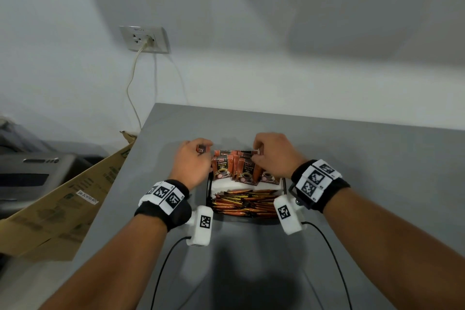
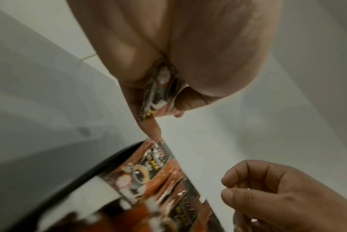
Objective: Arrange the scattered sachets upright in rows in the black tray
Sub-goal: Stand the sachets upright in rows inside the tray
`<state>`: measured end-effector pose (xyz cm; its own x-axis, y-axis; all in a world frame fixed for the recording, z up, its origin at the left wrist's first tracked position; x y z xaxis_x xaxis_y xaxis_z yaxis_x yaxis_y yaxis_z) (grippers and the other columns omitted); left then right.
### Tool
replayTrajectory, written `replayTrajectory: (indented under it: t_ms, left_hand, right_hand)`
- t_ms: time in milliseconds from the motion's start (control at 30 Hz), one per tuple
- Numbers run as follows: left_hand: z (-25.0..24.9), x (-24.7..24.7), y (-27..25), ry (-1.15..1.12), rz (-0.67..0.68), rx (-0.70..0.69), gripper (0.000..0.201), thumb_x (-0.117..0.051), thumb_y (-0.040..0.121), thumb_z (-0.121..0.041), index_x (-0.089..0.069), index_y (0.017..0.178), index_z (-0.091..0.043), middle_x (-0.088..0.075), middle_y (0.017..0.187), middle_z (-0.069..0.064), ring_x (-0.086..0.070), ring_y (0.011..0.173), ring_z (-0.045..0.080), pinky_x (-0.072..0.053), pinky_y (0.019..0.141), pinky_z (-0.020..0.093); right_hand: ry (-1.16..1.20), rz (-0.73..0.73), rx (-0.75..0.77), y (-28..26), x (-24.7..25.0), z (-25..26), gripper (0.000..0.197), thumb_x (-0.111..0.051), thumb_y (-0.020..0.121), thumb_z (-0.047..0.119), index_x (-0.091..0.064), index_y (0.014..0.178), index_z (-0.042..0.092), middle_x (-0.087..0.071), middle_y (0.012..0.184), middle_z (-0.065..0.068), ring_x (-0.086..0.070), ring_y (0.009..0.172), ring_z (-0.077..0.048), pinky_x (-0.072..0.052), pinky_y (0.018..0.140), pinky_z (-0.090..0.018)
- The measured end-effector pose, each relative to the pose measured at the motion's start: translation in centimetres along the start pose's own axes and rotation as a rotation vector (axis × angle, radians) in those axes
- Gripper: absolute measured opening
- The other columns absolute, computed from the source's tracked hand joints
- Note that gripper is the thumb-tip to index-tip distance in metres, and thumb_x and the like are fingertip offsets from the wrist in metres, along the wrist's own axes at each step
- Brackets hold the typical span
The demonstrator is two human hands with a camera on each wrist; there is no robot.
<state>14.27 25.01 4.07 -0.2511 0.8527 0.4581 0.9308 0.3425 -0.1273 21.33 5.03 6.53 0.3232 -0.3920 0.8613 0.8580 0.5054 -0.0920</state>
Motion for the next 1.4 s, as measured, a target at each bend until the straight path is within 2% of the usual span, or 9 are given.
replayTrajectory:
  t_ms: [200, 333, 467, 567, 800, 933, 1033, 1233, 1400]
  left_hand:
    - [-4.8, -1.9, -0.9, -0.249, 0.132, -0.086, 0.046, -0.073, 0.08, 0.004, -0.057, 0.11, -0.027, -0.07, 0.098, 0.007, -0.068, 0.082, 0.026, -0.057, 0.073, 0.044]
    - [-7.3, -3.5, -1.8, -0.27, 0.192, -0.133, 0.047, -0.077, 0.077, 0.005, -0.057, 0.112, -0.02, -0.071, 0.093, 0.013, -0.066, 0.074, 0.023, -0.056, 0.067, 0.038]
    - [-6.0, -2.8, -1.6, -0.214, 0.134, -0.08, 0.034, -0.074, 0.085, -0.007, -0.059, 0.112, -0.021, -0.072, 0.099, 0.001, -0.07, 0.095, 0.019, -0.057, 0.083, 0.036]
    - [-4.2, -1.9, -1.7, -0.105, 0.089, -0.053, 0.023, -0.067, 0.089, -0.008, -0.061, 0.108, -0.02, -0.071, 0.097, 0.002, -0.068, 0.096, 0.018, -0.055, 0.081, 0.029]
    - [-1.4, -1.6, -2.4, 0.086, 0.121, -0.033, 0.016, -0.066, 0.091, -0.008, -0.063, 0.097, -0.022, -0.07, 0.091, 0.003, -0.069, 0.085, 0.017, -0.057, 0.076, 0.031]
    - [-1.0, -1.9, -2.7, 0.098, 0.134, -0.021, 0.015, -0.066, 0.091, -0.008, -0.063, 0.098, -0.021, -0.07, 0.088, 0.003, -0.069, 0.083, 0.018, -0.054, 0.071, 0.026]
    - [-0.9, -2.0, -2.7, 0.098, 0.146, -0.013, 0.016, -0.067, 0.09, -0.009, -0.063, 0.097, -0.023, -0.07, 0.088, 0.002, -0.07, 0.083, 0.02, -0.058, 0.076, 0.035]
    - [-0.8, -2.2, -2.8, 0.083, 0.144, -0.011, 0.014, -0.068, 0.09, -0.011, -0.064, 0.095, -0.023, -0.071, 0.086, 0.002, -0.07, 0.082, 0.021, -0.059, 0.081, 0.044]
    - [-0.5, -2.3, -3.0, 0.107, 0.153, -0.025, 0.014, -0.068, 0.09, -0.012, -0.063, 0.095, -0.024, -0.071, 0.088, 0.002, -0.07, 0.084, 0.02, -0.058, 0.08, 0.039]
  right_hand:
    - [0.307, -0.003, 0.071, -1.5, 4.5, 2.9, 0.027, -0.07, 0.091, 0.028, -0.066, 0.118, 0.026, -0.068, 0.105, 0.014, -0.062, 0.094, 0.004, -0.044, 0.077, -0.011]
    - [0.332, -0.056, 0.095, -2.2, 6.1, 3.0, 0.013, -0.07, 0.09, 0.014, -0.073, 0.098, 0.023, -0.073, 0.089, 0.01, -0.067, 0.081, 0.0, -0.048, 0.071, -0.011]
    - [0.271, -0.135, 0.015, -2.9, 7.3, 0.1, 0.017, -0.066, 0.089, 0.008, -0.071, 0.087, 0.024, -0.071, 0.08, 0.011, -0.065, 0.074, 0.0, -0.046, 0.063, -0.01]
    - [0.17, -0.102, -0.088, -3.3, 5.8, -2.9, 0.017, -0.063, 0.087, 0.008, -0.07, 0.086, 0.023, -0.069, 0.081, 0.011, -0.063, 0.073, 0.0, -0.041, 0.056, -0.007]
    - [0.089, -0.058, -0.214, -4.1, 1.5, -6.2, 0.013, -0.059, 0.089, 0.005, -0.065, 0.088, 0.017, -0.065, 0.079, 0.008, -0.061, 0.068, 0.0, -0.042, 0.053, -0.012]
    - [0.049, -0.094, -0.27, -3.7, 0.3, -6.7, 0.012, -0.061, 0.087, 0.012, -0.06, 0.082, 0.022, -0.067, 0.081, 0.002, -0.066, 0.072, -0.015, -0.058, 0.063, -0.032]
    - [-0.006, -0.101, -0.269, -3.6, -0.3, -6.3, 0.008, -0.06, 0.088, 0.015, -0.058, 0.083, 0.021, -0.065, 0.083, 0.0, -0.064, 0.073, -0.019, -0.059, 0.066, -0.037]
    - [-0.036, -0.116, -0.245, -3.3, -0.8, -5.7, 0.004, -0.058, 0.089, 0.015, -0.058, 0.085, 0.018, -0.062, 0.088, -0.001, -0.061, 0.077, -0.021, -0.058, 0.069, -0.039]
    - [-0.052, -0.131, -0.232, -3.1, -1.0, -5.9, 0.007, -0.055, 0.091, 0.016, -0.058, 0.086, 0.018, -0.06, 0.092, 0.0, -0.058, 0.08, -0.019, -0.047, 0.065, -0.03]
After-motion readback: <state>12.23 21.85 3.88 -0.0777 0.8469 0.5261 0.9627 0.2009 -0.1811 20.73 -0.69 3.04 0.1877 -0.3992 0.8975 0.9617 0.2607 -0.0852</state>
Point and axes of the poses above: each hand's wrist, its own y-axis towards the middle knuckle, its own x-axis out of the back of the hand, z = x × y, the point moved 8 cm from there along y, towards the middle knuckle
